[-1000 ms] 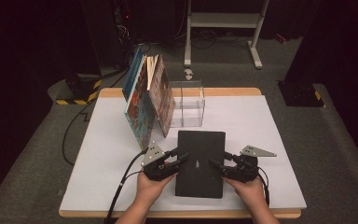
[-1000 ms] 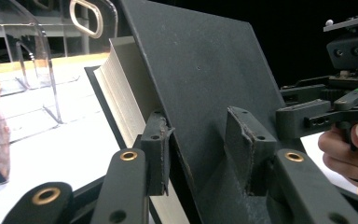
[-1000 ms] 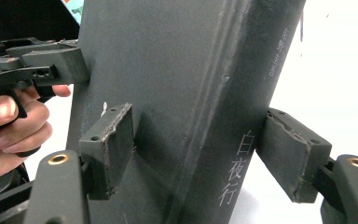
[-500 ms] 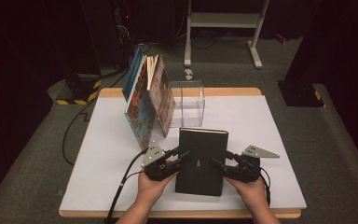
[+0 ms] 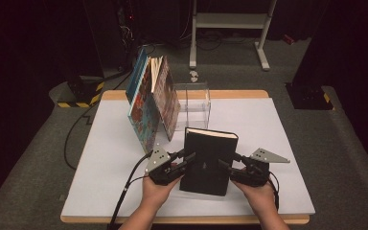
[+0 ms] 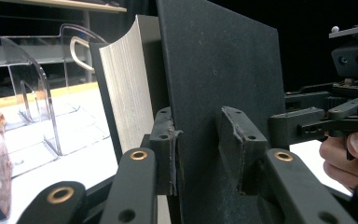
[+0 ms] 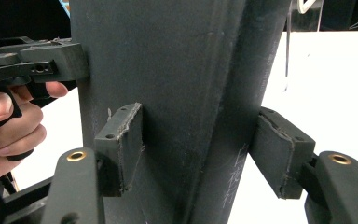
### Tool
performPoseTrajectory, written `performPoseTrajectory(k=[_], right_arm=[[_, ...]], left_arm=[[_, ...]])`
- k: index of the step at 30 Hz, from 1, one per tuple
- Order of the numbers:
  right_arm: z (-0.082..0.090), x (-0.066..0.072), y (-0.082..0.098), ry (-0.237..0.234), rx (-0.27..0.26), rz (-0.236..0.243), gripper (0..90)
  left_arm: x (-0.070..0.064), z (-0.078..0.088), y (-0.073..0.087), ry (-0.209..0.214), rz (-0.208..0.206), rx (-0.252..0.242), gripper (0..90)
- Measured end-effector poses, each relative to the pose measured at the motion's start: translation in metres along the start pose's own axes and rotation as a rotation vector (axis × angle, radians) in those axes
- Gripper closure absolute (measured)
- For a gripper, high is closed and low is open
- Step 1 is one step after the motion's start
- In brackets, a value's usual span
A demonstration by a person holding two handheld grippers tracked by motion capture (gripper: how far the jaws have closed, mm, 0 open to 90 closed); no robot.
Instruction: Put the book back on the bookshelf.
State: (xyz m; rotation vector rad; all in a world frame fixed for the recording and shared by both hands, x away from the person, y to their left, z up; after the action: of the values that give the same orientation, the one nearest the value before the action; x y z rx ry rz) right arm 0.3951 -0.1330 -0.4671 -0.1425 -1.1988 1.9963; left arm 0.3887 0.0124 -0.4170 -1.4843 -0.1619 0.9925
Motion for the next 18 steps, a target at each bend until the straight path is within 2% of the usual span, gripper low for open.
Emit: performPoseTrajectory(k=[13, 18], right_arm=[[0.0043, 0.0016, -0.0032, 0.025, -0.020, 0.024, 37.9], [0.0048, 0.0024, -0.0040, 0.037, -0.023, 0.032, 38.0]], left_arm=[[-0.0023, 0.0000, -0.0025, 0.001, -0.018, -0.008, 67.6], [-0.0026, 0.0000, -0.0035, 0.002, -0.013, -0.014, 67.6]])
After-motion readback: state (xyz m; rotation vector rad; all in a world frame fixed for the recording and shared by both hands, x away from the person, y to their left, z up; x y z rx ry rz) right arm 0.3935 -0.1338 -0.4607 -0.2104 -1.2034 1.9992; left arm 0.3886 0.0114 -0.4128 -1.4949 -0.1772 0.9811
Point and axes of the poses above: each handheld gripper's, and its own axes: z roughly backward along the jaws, y roughly out of its underside, x roughly to its left, the point moved 9 cm from there along -z, roughly forward along the jaws, and after that the axes turned 14 degrees about x, right-handed, at the moved point
